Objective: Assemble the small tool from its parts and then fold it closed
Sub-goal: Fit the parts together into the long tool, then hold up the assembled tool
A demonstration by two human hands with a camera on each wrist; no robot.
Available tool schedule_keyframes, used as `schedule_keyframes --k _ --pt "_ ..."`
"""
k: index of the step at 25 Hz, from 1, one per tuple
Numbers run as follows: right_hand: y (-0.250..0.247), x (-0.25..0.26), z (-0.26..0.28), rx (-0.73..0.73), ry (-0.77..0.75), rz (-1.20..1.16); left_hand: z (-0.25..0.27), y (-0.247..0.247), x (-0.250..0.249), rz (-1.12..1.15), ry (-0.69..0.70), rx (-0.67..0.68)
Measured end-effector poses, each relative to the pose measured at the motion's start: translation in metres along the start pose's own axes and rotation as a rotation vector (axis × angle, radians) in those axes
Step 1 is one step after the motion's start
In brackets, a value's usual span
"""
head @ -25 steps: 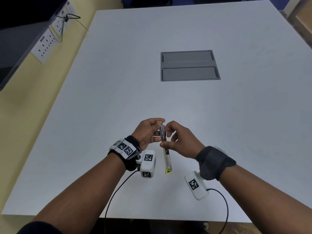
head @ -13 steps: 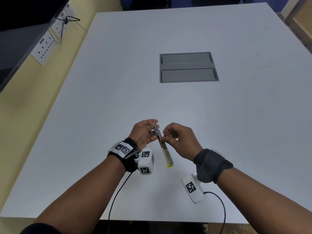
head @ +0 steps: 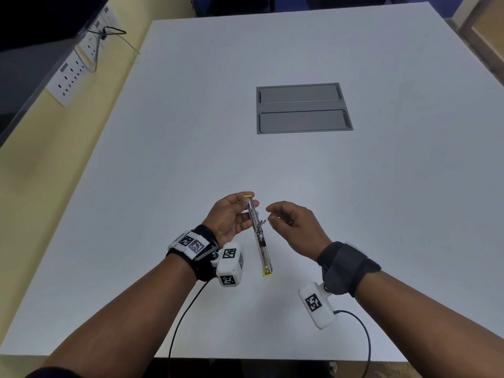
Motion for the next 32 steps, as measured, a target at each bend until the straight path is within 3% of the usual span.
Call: schedule_keyframes --k 6,12,20,27,32 --pt "-0.018 -0.060 -0.007 -0.106 0.176 0.261 -0.005 -0.003 0.003 0.017 -0.016 0.050" --pt "-0.025 -0.123 -0.021 -0.095 0.354 0.343 -0.027 -0.015 0.015 0.000 -0.051 0.066" --pt "-0.010 -0.170 -0.068 0.030 0.413 0.473 -0.070 -0.038 0.035 -0.013 -0.088 0.055" --pt "0.000 -0.189 -0.084 0.139 0.347 0.659 -0.089 -0.048 0.049 0.014 -0.123 0.036" --pt "-0.005 -0.175 -0.063 0.118 0.390 0.486 -0.081 -0.039 0.038 0.020 -0.118 0.046"
Point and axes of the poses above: each hand's wrist, its own z-axis away from the middle knuckle, its own y-axis out of the palm, x = y × z, the point moved 4 cm from there along -z, towards the middle knuckle, and after that the axes turned 11 degrees about -y, right-handed, at the moved point
